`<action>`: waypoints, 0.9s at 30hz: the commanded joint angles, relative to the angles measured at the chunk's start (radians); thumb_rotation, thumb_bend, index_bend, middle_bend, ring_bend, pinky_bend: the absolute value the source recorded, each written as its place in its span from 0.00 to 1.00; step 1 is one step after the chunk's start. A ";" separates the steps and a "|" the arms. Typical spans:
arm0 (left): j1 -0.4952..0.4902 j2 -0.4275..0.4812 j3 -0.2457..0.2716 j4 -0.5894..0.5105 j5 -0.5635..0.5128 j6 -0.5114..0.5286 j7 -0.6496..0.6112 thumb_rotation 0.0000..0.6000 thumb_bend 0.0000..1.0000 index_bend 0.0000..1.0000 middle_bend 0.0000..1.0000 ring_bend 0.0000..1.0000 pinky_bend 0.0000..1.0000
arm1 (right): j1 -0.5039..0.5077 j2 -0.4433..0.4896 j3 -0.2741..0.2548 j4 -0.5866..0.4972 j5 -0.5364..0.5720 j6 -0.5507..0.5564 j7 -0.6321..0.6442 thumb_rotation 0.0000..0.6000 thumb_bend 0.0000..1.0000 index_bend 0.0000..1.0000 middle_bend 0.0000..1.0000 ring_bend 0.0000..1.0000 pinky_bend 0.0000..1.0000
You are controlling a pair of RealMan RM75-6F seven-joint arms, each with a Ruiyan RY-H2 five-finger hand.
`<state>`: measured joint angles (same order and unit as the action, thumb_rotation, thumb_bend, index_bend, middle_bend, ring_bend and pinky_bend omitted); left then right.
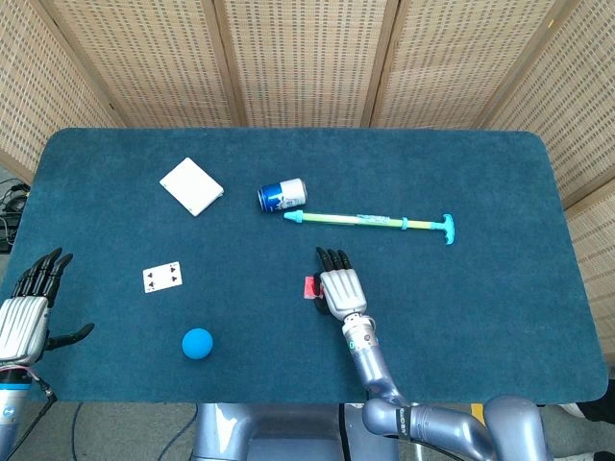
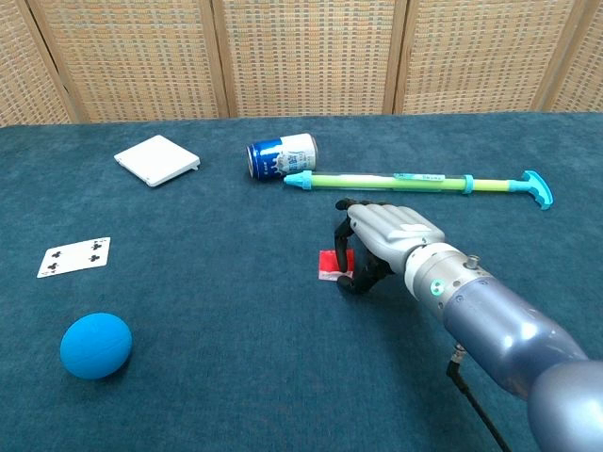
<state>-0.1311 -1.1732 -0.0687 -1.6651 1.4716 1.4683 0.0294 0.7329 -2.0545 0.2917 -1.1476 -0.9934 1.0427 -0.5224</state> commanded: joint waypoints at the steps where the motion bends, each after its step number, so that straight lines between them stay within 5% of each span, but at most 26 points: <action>1: 0.000 0.000 0.000 0.000 -0.001 -0.001 -0.001 1.00 0.11 0.00 0.00 0.00 0.09 | 0.002 -0.001 0.002 0.001 -0.001 -0.001 0.003 1.00 0.44 0.63 0.12 0.00 0.00; 15: -0.002 0.002 -0.001 0.000 -0.004 -0.004 -0.004 1.00 0.11 0.00 0.00 0.00 0.09 | 0.004 0.004 0.003 -0.012 0.005 -0.003 -0.014 1.00 0.61 0.64 0.10 0.00 0.00; 27: -0.002 0.002 -0.002 0.000 -0.006 -0.004 -0.006 1.00 0.11 0.00 0.00 0.00 0.09 | 0.008 0.021 0.006 -0.048 0.019 0.003 -0.047 1.00 0.65 0.64 0.10 0.00 0.00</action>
<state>-0.1331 -1.1709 -0.0712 -1.6652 1.4652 1.4640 0.0231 0.7396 -2.0351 0.2964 -1.1931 -0.9758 1.0449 -0.5673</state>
